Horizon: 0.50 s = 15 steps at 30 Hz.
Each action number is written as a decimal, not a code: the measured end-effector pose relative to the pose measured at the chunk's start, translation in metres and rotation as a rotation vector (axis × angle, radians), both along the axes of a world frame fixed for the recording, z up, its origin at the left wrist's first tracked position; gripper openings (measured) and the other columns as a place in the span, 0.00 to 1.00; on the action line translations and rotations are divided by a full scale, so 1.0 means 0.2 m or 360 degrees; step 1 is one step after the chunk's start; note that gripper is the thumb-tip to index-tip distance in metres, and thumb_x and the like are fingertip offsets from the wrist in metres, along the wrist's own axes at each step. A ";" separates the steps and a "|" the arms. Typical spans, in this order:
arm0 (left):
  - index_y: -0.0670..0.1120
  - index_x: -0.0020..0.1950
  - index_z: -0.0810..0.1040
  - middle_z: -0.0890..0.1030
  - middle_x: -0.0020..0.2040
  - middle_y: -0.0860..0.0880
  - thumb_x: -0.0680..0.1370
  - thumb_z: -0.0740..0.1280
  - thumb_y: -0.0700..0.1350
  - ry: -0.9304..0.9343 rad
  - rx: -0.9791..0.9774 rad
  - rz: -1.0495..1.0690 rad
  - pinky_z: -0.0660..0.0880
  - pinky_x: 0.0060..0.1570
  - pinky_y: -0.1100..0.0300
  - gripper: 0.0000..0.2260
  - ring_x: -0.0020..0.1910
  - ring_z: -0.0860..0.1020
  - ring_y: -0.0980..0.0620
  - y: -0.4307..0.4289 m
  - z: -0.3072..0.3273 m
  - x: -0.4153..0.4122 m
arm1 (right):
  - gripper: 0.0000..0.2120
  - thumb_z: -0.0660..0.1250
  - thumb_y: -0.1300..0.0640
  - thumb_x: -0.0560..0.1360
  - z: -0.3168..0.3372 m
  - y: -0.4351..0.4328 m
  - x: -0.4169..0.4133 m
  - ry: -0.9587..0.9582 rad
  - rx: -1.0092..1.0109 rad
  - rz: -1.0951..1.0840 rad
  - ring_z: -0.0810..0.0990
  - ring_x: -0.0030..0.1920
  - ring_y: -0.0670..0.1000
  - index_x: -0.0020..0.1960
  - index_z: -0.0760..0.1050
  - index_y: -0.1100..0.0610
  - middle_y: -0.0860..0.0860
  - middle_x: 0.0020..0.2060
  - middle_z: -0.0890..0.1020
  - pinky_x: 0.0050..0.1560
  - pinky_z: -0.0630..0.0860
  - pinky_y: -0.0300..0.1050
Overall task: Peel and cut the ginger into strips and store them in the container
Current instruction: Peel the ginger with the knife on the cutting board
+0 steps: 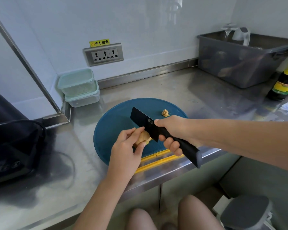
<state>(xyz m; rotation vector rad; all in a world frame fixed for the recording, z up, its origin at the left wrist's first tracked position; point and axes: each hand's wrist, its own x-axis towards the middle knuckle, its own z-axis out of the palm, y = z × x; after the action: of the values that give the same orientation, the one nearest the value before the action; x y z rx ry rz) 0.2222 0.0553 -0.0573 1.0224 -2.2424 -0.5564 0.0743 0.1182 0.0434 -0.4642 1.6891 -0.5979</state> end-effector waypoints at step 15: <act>0.56 0.66 0.74 0.75 0.59 0.53 0.75 0.70 0.44 0.0049 0.0072 0.0036 0.63 0.50 0.78 0.20 0.54 0.70 0.61 -0.01 0.00 0.00 | 0.26 0.51 0.39 0.81 -0.03 -0.02 0.00 -0.0060 -0.0009 -0.0026 0.64 0.17 0.47 0.34 0.67 0.56 0.49 0.21 0.67 0.19 0.64 0.33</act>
<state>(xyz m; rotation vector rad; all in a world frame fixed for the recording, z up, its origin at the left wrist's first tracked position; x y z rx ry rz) 0.2227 0.0539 -0.0565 1.0539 -2.1976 -0.6118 0.0744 0.1144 0.0372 -0.4409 1.6572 -0.6199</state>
